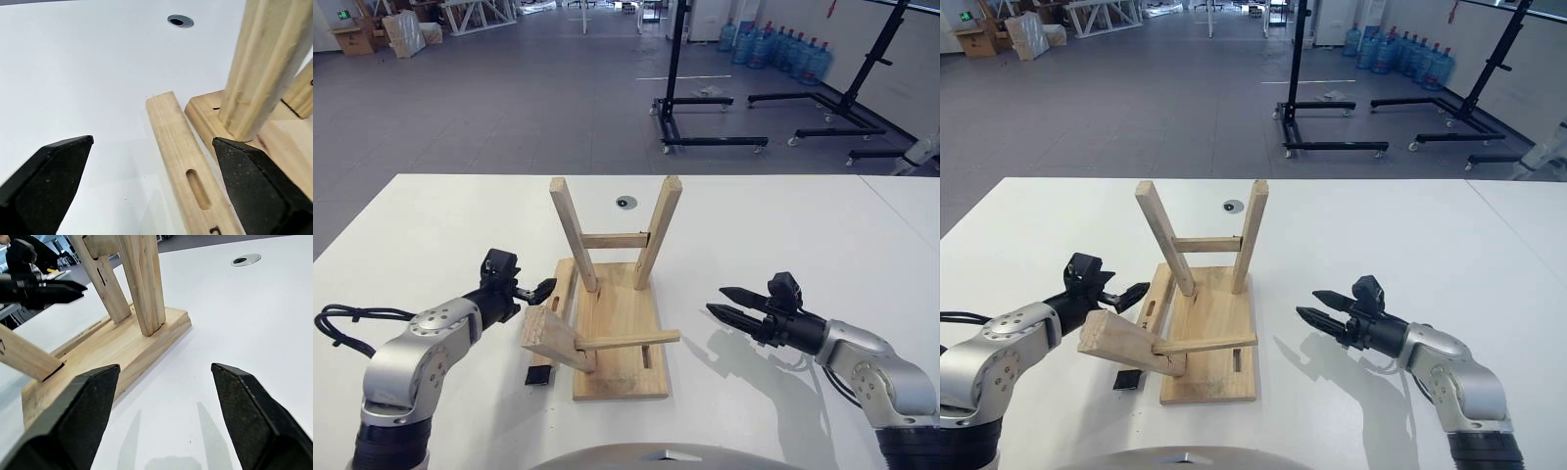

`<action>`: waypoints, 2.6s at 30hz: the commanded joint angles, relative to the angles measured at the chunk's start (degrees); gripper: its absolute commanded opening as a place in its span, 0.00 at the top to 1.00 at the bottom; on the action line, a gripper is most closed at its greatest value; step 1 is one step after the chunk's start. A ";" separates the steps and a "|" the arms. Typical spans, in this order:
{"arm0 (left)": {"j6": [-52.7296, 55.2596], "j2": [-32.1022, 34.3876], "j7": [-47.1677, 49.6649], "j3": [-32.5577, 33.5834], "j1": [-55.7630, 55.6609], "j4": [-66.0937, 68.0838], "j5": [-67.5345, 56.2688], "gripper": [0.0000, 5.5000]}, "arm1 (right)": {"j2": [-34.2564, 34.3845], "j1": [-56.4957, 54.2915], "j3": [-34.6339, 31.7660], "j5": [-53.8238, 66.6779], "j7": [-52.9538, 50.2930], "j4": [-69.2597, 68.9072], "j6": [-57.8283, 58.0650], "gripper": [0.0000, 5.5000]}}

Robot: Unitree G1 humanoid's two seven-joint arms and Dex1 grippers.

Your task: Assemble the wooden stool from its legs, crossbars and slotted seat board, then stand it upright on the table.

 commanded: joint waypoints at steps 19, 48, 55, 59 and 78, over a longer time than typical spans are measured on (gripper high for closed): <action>3.38 -2.58 4.03 -6.23 2.33 1.47 5.41 0.19 | 2.06 1.01 -0.03 1.21 -3.29 -3.84 0.00 0.38; -6.92 0.56 0.27 -10.55 7.38 12.25 12.52 0.24 | 2.08 -0.54 1.52 0.72 -3.82 -3.33 0.33 0.38; -14.71 3.13 -4.34 -9.41 9.05 23.22 13.29 0.41 | 3.02 -1.30 3.09 -0.27 -3.91 -2.64 -0.77 0.38; -16.04 3.68 -5.06 -8.54 8.04 25.28 13.30 0.48 | 2.99 -1.12 2.96 -0.31 -4.04 -2.72 -1.06 0.38; -38.24 0.94 -21.65 14.41 -11.96 13.99 -16.56 0.78 | 5.23 -11.41 -5.95 17.42 -5.81 -7.14 3.72 0.38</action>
